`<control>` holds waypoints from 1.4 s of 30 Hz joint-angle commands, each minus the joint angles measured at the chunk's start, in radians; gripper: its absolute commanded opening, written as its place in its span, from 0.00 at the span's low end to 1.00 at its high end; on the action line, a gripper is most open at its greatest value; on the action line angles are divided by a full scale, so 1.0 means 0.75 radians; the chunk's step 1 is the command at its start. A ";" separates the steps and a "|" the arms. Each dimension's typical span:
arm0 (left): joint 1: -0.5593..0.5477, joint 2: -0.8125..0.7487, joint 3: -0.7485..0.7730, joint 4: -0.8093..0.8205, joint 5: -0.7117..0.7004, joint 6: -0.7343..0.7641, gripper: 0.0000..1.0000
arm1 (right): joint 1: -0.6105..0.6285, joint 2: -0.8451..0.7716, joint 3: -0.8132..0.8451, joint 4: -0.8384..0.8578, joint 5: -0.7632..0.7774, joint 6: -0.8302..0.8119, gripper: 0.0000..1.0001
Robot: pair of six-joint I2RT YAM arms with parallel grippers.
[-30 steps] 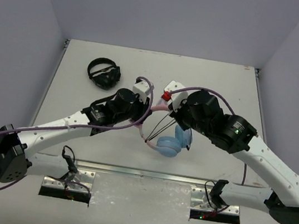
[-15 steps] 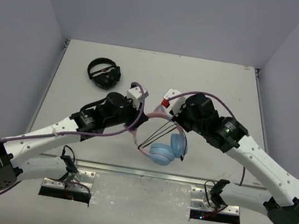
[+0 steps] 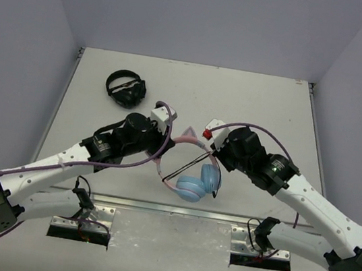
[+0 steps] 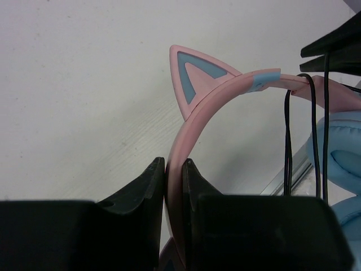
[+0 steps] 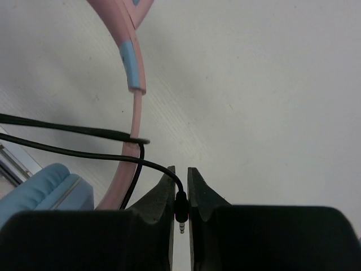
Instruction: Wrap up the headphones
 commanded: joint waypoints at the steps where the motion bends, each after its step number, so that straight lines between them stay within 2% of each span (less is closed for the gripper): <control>1: -0.003 -0.055 0.087 0.106 -0.020 -0.011 0.00 | -0.015 -0.071 -0.075 0.093 -0.005 0.087 0.09; 5: -0.003 -0.055 0.103 0.116 0.023 -0.017 0.00 | -0.015 -0.114 -0.130 0.114 -0.042 0.138 0.12; 6: -0.005 -0.053 0.101 0.128 0.040 -0.019 0.00 | -0.017 -0.116 -0.131 0.116 -0.044 0.157 0.17; 10: -0.003 -0.049 0.091 0.153 0.103 -0.048 0.00 | -0.017 -0.139 -0.126 0.122 -0.071 0.202 0.22; 12: -0.003 -0.051 0.089 0.163 0.113 -0.052 0.00 | -0.017 -0.147 -0.124 0.122 -0.075 0.208 0.18; 14: -0.003 -0.047 0.091 0.159 0.113 -0.052 0.00 | -0.017 -0.159 -0.116 0.124 -0.063 0.214 0.06; 16: -0.005 -0.045 0.097 0.149 0.119 -0.048 0.00 | -0.017 -0.167 -0.102 0.130 -0.026 0.214 0.02; 21: -0.003 -0.057 0.107 0.135 0.140 -0.050 0.00 | -0.023 -0.135 -0.098 0.110 -0.008 0.181 0.11; 24: -0.003 -0.064 0.119 0.135 0.150 -0.062 0.00 | -0.027 -0.114 -0.118 0.112 -0.022 0.185 0.11; 26: -0.003 -0.068 0.123 0.129 0.148 -0.066 0.00 | -0.027 -0.116 -0.134 0.120 -0.032 0.204 0.17; 28: -0.005 -0.068 0.130 0.131 0.144 -0.074 0.00 | -0.033 -0.120 -0.157 0.141 -0.038 0.218 0.26; 33: -0.001 -0.049 0.132 0.137 0.146 -0.093 0.00 | -0.037 -0.108 -0.169 0.143 -0.057 0.243 0.40; 37: 0.007 -0.037 0.128 0.171 0.083 -0.103 0.00 | -0.058 -0.122 -0.182 0.130 -0.042 0.263 0.57; 42: 0.027 -0.011 0.150 0.206 0.027 -0.105 0.00 | -0.123 -0.114 -0.200 0.087 -0.075 0.308 0.64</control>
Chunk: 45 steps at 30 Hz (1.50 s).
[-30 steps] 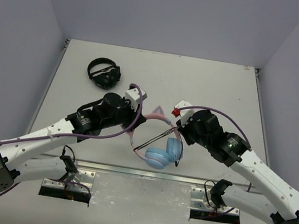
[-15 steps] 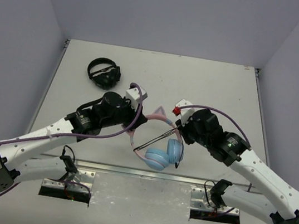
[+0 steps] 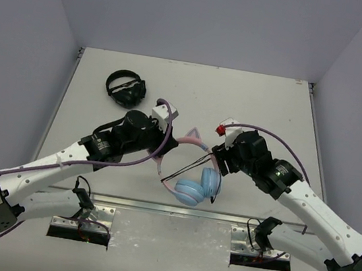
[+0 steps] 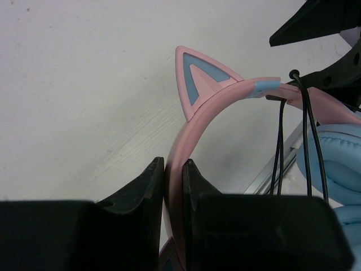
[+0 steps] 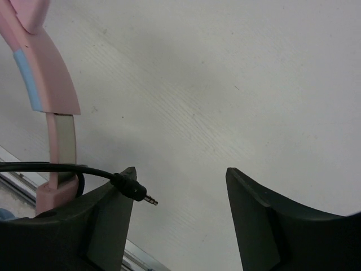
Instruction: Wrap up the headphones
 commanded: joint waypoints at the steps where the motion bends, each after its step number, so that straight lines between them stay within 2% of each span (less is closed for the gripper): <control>1: 0.023 0.006 0.106 0.225 -0.030 -0.070 0.01 | -0.062 0.007 -0.025 -0.009 -0.069 0.073 0.68; 7: 0.056 0.057 0.149 0.235 0.028 -0.015 0.00 | -0.236 0.074 -0.027 -0.086 -0.204 0.163 0.75; 8: 0.058 0.067 0.161 0.237 0.042 -0.007 0.00 | -0.248 0.099 -0.027 -0.097 -0.222 0.171 0.79; 12: 0.070 0.102 0.186 0.237 0.063 0.010 0.00 | -0.311 0.138 -0.041 -0.138 -0.225 0.216 0.80; 17: 0.076 0.149 0.205 0.247 0.093 0.053 0.00 | -0.469 0.146 -0.025 -0.234 -0.263 0.312 0.83; 18: 0.078 0.161 0.213 0.243 0.101 0.061 0.00 | -0.518 0.140 0.002 -0.254 -0.263 0.331 0.99; 24: 0.088 0.282 0.256 0.257 0.175 0.112 0.00 | -0.659 0.128 0.104 -0.403 -0.237 0.415 0.99; 29: 0.123 0.376 0.305 0.290 0.257 0.173 0.00 | -0.714 0.081 0.223 -0.600 -0.080 0.527 0.99; 32: 0.144 0.431 0.325 0.370 0.265 0.208 0.00 | -0.721 0.003 0.235 -0.671 -0.073 0.605 0.99; 37: 0.201 0.597 0.417 0.378 0.418 0.357 0.01 | -0.721 -0.150 0.247 -0.714 -0.159 0.640 0.99; 45: 0.236 0.883 0.638 0.194 0.629 0.501 0.00 | -0.721 -0.234 0.362 -0.847 -0.286 0.552 0.99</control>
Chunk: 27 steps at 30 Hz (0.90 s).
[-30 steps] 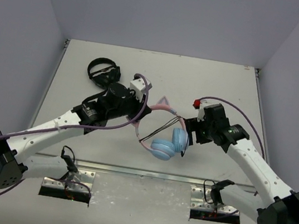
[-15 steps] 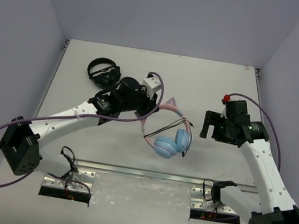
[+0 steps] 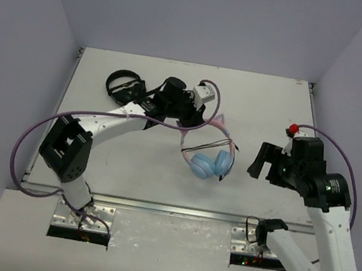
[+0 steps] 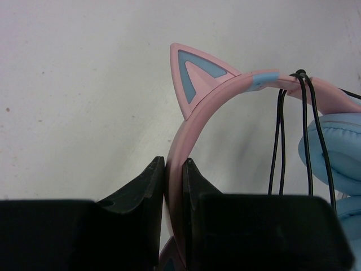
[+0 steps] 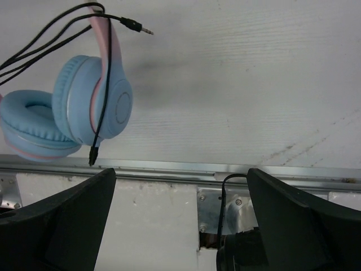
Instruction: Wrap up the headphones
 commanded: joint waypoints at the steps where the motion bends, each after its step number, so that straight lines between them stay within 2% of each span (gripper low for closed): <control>1: 0.013 0.045 0.101 0.020 0.203 0.058 0.00 | -0.005 -0.025 0.085 -0.057 -0.073 -0.032 0.99; 4: 0.011 0.131 0.147 0.025 0.372 0.058 0.01 | -0.003 -0.034 0.140 -0.098 -0.103 -0.028 0.99; 9: -0.018 0.299 0.242 0.094 0.471 0.051 0.00 | -0.003 -0.062 0.286 -0.147 -0.240 0.023 0.99; 13: -0.085 0.426 0.329 0.078 0.451 0.148 0.00 | -0.005 -0.134 0.314 -0.174 -0.375 0.070 0.99; 21: -0.173 0.731 0.548 0.202 0.485 0.080 0.00 | -0.003 -0.224 0.345 -0.309 -0.421 0.130 0.99; 27: -0.247 1.035 0.886 0.080 0.461 0.042 0.00 | -0.003 -0.265 0.359 -0.381 -0.404 0.162 0.99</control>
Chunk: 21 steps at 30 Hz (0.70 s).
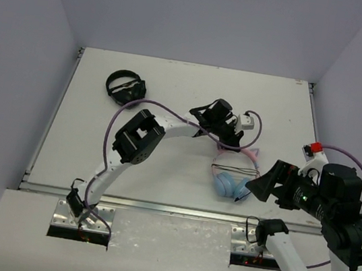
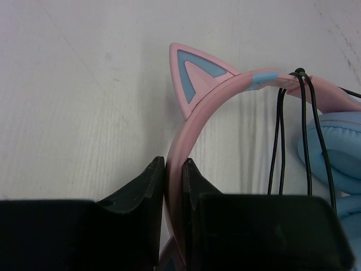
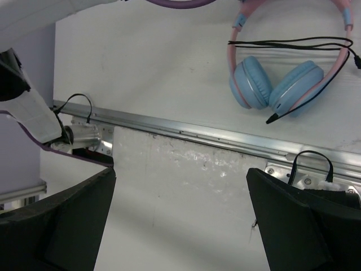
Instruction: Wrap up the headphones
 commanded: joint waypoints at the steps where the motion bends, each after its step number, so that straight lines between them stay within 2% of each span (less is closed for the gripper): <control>1: -0.035 0.090 0.212 0.026 0.074 -0.083 0.00 | -0.003 -0.034 0.022 -0.118 -0.002 0.049 0.99; 7: -0.037 0.197 0.323 0.118 0.029 -0.192 0.01 | -0.005 -0.087 0.016 -0.181 0.021 0.068 0.99; 10: -0.037 0.215 0.346 0.141 0.023 -0.218 0.12 | -0.003 -0.115 0.016 -0.208 0.023 0.078 0.99; 11: -0.037 0.215 0.346 0.141 0.019 -0.218 0.19 | -0.003 -0.124 0.007 -0.212 0.023 0.078 0.99; 15: -0.037 0.177 0.368 0.094 -0.061 -0.214 0.36 | -0.003 -0.134 -0.017 -0.208 -0.004 0.080 0.99; 16: -0.037 0.162 0.372 0.090 -0.080 -0.206 0.62 | -0.003 -0.132 -0.023 -0.196 -0.018 0.080 0.99; 17: -0.035 0.128 0.381 0.086 -0.120 -0.206 1.00 | -0.003 -0.130 -0.035 -0.185 -0.028 0.076 0.99; 21: -0.015 0.011 0.432 0.008 -0.257 -0.239 1.00 | -0.003 -0.105 -0.062 -0.116 -0.053 0.045 0.99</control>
